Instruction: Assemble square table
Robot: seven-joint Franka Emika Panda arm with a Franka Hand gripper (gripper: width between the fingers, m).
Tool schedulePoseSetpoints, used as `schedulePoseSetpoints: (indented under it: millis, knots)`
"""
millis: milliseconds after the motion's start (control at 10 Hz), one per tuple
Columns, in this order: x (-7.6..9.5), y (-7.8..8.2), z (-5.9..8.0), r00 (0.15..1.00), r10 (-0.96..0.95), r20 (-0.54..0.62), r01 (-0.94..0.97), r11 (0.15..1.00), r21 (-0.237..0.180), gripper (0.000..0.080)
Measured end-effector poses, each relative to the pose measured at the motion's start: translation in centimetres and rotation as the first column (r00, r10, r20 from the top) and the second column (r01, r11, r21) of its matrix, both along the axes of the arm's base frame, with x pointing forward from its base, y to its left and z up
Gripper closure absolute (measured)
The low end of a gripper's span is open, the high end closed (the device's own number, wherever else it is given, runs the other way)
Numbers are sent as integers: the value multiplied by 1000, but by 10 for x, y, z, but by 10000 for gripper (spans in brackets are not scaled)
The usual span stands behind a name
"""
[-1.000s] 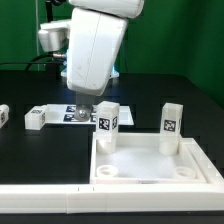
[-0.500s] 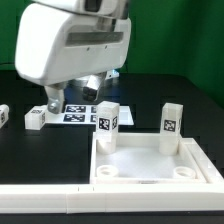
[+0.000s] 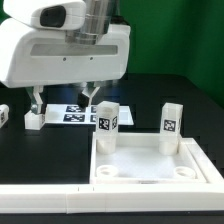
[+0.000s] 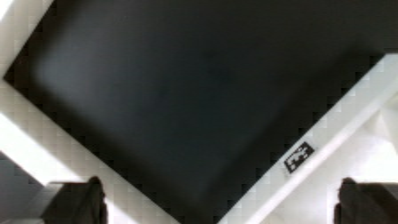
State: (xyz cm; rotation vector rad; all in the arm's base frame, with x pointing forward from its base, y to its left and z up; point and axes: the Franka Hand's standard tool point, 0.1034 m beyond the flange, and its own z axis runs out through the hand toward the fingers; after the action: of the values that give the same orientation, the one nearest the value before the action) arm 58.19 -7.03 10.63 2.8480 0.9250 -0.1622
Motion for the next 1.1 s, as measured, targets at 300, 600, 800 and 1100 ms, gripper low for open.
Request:
schedulePoseSetpoints:
  millis: [300,600,800,1100]
  knots:
    - [-42,-13,-20,986,-161,-42,162,986,37,150]
    - [-70,-35,-24,980,-186,-76,190,981,46,150]
    - [-69,-33,-25,981,-180,-77,184,982,46,150]
    - [-95,-42,-34,963,-252,-95,257,966,36,150]
